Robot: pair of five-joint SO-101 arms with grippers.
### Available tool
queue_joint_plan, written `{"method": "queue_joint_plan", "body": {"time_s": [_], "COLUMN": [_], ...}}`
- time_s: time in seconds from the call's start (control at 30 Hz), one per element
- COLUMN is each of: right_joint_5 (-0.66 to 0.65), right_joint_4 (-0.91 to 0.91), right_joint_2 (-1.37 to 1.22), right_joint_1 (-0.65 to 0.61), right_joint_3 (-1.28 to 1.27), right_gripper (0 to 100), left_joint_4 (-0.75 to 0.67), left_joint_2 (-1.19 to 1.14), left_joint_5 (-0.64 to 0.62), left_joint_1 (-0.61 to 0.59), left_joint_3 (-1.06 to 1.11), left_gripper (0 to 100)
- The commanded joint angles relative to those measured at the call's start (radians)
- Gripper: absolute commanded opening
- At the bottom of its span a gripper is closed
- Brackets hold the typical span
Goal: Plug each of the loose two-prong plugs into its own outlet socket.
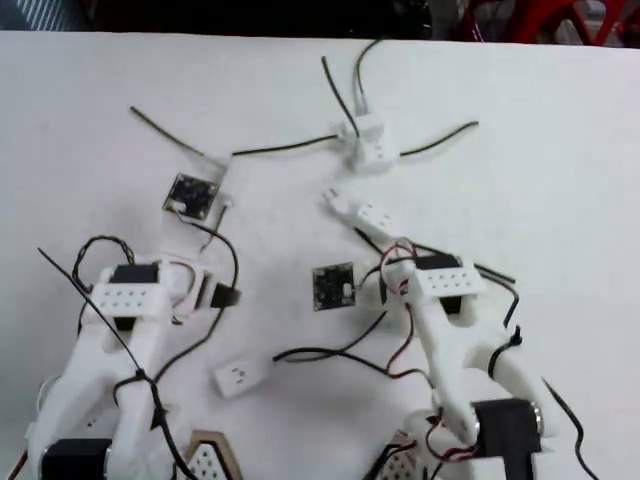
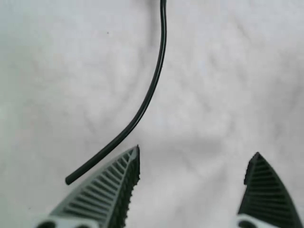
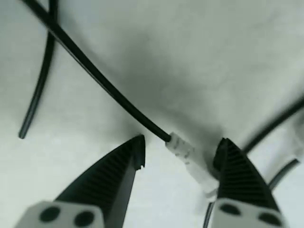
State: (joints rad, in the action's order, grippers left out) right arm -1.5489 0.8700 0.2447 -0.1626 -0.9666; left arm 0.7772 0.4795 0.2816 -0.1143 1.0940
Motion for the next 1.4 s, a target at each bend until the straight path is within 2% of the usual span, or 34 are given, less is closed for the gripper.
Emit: {"method": "queue_joint_plan", "body": {"time_s": [0.0, 0.13, 0.27, 0.37, 0.5, 0.67, 0.8, 0.9, 1.1, 1.37], "right_joint_5": [-0.009, -0.009, -0.009, 0.041, 0.221, 0.569, 0.806, 0.896, 0.921, 0.913], "right_joint_4": [0.024, 0.031, 0.031, 0.062, 0.226, 0.424, 0.409, 0.337, 0.318, 0.369], "right_joint_2": [-0.05, -0.085, -0.085, -0.085, -0.085, -0.094, -0.096, -0.102, -0.188, -0.266], "right_joint_1": [0.031, 0.053, 0.064, 0.065, 0.047, -0.027, -0.136, -0.205, -0.249, -0.249], "right_joint_3": [0.078, 0.106, 0.117, 0.129, 0.242, 0.436, 0.47, 0.459, 0.457, 0.459], "right_gripper": [18.3, 13.5, 1.9, 2.5, 1.9, 1.9, 2.4, 2.6, 16.7, 17.2], "left_joint_4": [-0.017, -0.02, -0.02, -0.02, -0.02, -0.02, -0.02, -0.02, -0.02, -0.02], "left_joint_2": [0.048, 0.054, 0.054, 0.054, 0.054, 0.054, 0.054, 0.054, 0.054, 0.054], "left_joint_5": [-0.003, -0.003, -0.002, -0.002, -0.002, -0.002, -0.002, -0.002, -0.002, -0.002], "left_joint_1": [-0.01, -0.01, -0.008, -0.008, -0.008, -0.007, -0.008, -0.008, -0.008, -0.008], "left_joint_3": [0.0, 0.009, 0.009, 0.009, 0.009, 0.009, 0.009, 0.009, 0.009, 0.009], "left_gripper": [34, 34, 34, 34, 34, 34, 34, 34, 34, 34]}}
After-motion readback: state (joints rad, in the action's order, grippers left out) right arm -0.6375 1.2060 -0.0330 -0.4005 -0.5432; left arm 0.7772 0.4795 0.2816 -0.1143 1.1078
